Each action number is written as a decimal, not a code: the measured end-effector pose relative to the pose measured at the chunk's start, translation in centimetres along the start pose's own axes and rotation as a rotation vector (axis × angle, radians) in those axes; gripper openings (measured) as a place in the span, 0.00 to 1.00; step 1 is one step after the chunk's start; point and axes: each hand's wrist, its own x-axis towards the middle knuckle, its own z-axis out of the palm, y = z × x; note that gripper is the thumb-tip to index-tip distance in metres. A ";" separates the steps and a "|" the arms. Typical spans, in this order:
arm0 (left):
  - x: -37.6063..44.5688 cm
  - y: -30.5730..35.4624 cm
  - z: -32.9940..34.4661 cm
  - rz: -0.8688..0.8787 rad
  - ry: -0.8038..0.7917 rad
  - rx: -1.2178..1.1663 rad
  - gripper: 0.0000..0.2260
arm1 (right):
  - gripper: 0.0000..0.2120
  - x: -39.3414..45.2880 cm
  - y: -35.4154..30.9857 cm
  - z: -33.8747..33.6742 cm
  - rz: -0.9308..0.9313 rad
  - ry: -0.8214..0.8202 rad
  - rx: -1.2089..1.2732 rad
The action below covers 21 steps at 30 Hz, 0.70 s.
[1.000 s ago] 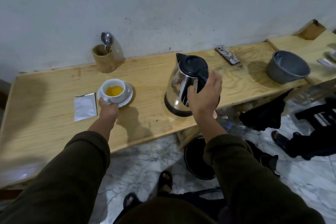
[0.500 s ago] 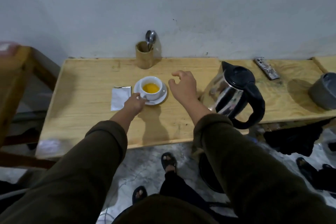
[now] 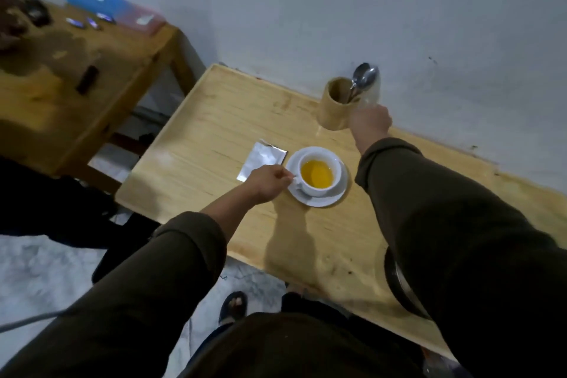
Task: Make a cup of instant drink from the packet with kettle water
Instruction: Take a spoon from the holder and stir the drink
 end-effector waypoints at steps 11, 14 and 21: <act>0.8 0.2 0.4 -0.100 0.040 -0.086 0.08 | 0.18 3.8 -1.6 2.3 0.037 0.088 0.051; 0.9 0.2 0.5 -0.103 0.056 -0.069 0.06 | 0.16 4.2 -1.4 2.4 0.085 0.100 0.167; 1.0 0.2 0.3 -0.092 0.035 -0.120 0.07 | 0.14 4.1 -2.3 2.0 0.028 0.191 0.299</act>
